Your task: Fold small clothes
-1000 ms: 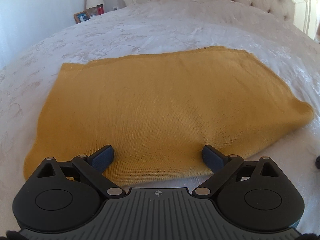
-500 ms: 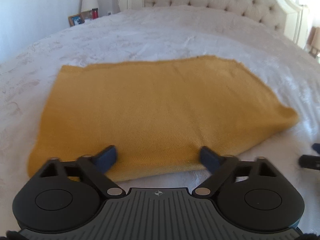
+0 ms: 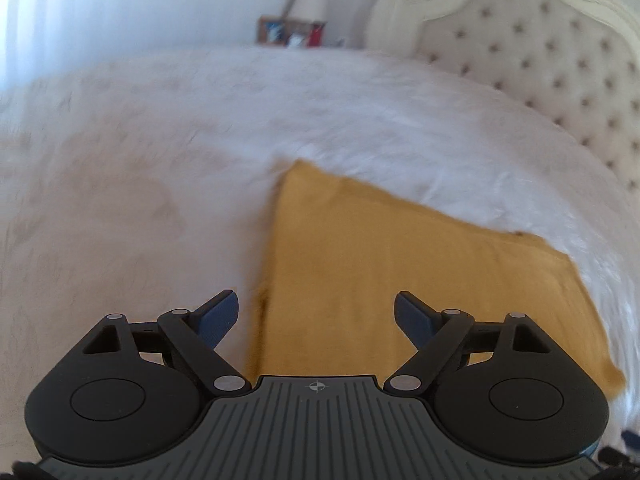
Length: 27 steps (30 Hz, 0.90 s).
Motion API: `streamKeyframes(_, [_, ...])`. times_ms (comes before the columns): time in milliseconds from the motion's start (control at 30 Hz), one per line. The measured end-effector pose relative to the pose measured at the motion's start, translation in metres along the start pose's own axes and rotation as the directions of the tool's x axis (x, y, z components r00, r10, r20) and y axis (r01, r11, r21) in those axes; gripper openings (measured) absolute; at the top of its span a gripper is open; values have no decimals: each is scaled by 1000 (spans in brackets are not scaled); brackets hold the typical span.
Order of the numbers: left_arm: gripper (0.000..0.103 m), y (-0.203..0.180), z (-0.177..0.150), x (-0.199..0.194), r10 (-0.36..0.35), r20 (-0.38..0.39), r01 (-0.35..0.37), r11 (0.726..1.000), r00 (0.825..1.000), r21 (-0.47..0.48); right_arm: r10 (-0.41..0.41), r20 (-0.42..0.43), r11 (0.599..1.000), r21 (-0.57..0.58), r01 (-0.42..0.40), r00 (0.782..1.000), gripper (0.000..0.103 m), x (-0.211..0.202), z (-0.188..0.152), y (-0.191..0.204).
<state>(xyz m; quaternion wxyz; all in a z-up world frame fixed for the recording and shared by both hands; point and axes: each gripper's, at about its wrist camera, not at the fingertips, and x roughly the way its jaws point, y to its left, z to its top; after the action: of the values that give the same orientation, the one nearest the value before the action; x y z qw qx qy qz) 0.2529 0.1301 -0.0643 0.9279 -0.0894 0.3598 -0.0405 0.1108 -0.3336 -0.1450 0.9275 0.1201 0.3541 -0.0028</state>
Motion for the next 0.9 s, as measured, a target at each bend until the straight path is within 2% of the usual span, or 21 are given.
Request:
streamKeyframes(233, [85, -2, -2, 36, 24, -113, -21, 999, 993, 26, -1, 2, 1000, -2, 1, 1000, 103, 0, 0, 0])
streamKeyframes(633, [93, -14, 2, 59, 43, -133, -33, 996, 990, 82, -7, 8, 1000, -8, 7, 1000, 103, 0, -1, 2])
streamKeyframes(833, [92, -20, 6, 67, 22, -133, -9, 995, 991, 101, -8, 9, 1000, -8, 8, 1000, 103, 1, -1, 2])
streamKeyframes(900, [87, -19, 6, 67, 5, -128, 7, 996, 992, 94, -8, 9, 1000, -9, 8, 1000, 103, 1, -1, 2])
